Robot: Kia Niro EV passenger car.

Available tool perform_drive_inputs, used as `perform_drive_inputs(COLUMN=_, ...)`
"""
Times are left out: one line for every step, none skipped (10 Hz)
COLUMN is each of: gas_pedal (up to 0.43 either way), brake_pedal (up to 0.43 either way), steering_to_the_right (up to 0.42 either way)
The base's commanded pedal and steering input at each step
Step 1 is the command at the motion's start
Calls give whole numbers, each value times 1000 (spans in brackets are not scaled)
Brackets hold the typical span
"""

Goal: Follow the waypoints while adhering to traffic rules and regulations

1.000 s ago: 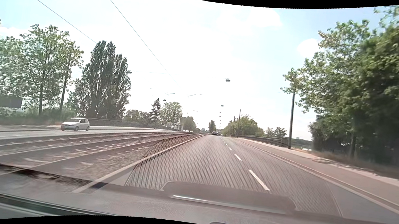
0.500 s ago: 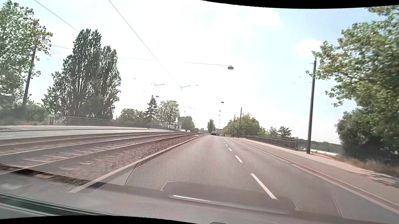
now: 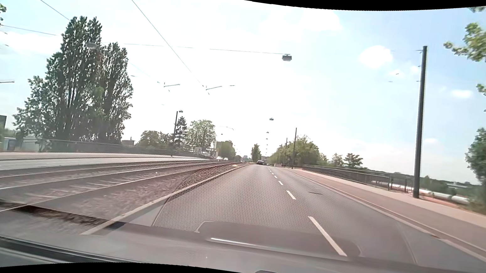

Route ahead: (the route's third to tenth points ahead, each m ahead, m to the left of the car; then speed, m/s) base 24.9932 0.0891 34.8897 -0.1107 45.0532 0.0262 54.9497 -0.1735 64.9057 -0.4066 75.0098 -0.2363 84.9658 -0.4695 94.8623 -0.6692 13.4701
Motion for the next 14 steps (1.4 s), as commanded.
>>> perform_drive_inputs(gas_pedal=59, brake_pedal=0, steering_to_the_right=-4)
perform_drive_inputs(gas_pedal=59, brake_pedal=0, steering_to_the_right=-4)
perform_drive_inputs(gas_pedal=59, brake_pedal=0, steering_to_the_right=-6)
perform_drive_inputs(gas_pedal=59, brake_pedal=0, steering_to_the_right=-7)
perform_drive_inputs(gas_pedal=59, brake_pedal=0, steering_to_the_right=-6)
perform_drive_inputs(gas_pedal=59, brake_pedal=0, steering_to_the_right=-6)
perform_drive_inputs(gas_pedal=59, brake_pedal=0, steering_to_the_right=-6)
perform_drive_inputs(gas_pedal=59, brake_pedal=0, steering_to_the_right=-5)
perform_drive_inputs(gas_pedal=59, brake_pedal=0, steering_to_the_right=-5)
perform_drive_inputs(gas_pedal=59, brake_pedal=0, steering_to_the_right=-4)
perform_drive_inputs(gas_pedal=59, brake_pedal=0, steering_to_the_right=-4)
perform_drive_inputs(gas_pedal=59, brake_pedal=0, steering_to_the_right=-4)
perform_drive_inputs(gas_pedal=59, brake_pedal=0, steering_to_the_right=-4)
perform_drive_inputs(gas_pedal=59, brake_pedal=0, steering_to_the_right=-4)
